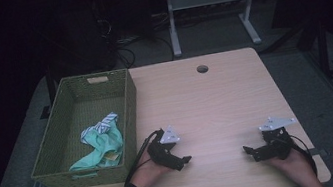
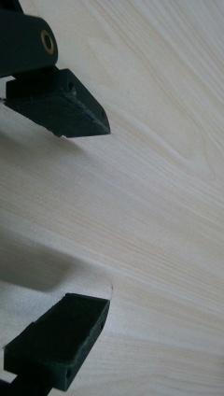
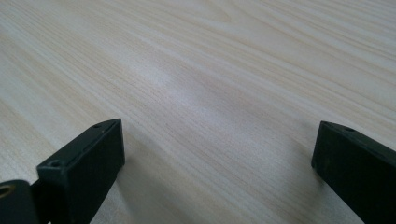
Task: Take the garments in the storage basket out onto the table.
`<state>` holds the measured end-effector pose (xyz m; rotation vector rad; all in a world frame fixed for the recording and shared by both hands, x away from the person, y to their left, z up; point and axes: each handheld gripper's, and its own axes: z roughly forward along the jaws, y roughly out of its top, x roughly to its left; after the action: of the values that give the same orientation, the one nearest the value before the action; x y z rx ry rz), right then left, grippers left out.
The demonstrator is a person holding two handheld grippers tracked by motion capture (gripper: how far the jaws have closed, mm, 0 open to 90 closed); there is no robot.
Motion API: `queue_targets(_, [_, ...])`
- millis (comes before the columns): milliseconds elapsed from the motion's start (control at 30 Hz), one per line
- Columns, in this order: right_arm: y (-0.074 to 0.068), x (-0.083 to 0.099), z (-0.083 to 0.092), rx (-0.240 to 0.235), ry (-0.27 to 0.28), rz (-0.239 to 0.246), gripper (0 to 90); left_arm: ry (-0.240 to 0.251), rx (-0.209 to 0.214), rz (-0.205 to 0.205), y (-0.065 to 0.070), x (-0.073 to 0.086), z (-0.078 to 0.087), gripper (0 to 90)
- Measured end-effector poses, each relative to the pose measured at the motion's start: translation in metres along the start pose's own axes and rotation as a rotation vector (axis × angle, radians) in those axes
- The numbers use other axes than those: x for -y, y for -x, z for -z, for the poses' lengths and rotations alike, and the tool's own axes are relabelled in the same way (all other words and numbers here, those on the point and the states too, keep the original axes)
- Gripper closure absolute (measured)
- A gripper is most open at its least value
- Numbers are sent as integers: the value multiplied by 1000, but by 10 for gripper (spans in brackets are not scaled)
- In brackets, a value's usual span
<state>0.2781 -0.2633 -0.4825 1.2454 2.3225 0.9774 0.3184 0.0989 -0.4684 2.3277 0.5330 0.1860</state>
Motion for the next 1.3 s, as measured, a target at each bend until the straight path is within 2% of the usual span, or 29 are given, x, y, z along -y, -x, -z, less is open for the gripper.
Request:
queue_targets(433, [0, 1, 1, -1, 0, 2, 21, -6, 2, 4, 1, -1, 9, 130])
queue_targets(567, [1, 0, 0, 0, 0, 2, 21, 11, 8, 22, 1, 0, 12, 130])
queue_targets(767, [2, 0, 0, 0, -1, 5, 21, 15, 7, 21, 3, 0, 14, 130])
queue_targets(833, [1, 0, 0, 0, -1, 5, 21, 9, 6, 11, 2, -2, 15, 130])
queue_targets(1033, [1, 0, 0, 0, -1, 5, 20, 20, 6, 16, -1, -5, 19, 132])
queue_targets(1100, [2, 0, 0, 0, -2, 6, 20, 33, 9, 30, -1, -6, 19, 132])
queue_targets(1300, [1, 0, 0, 0, 0, 3, 21, 26, 9, 25, -3, -9, 21, 133])
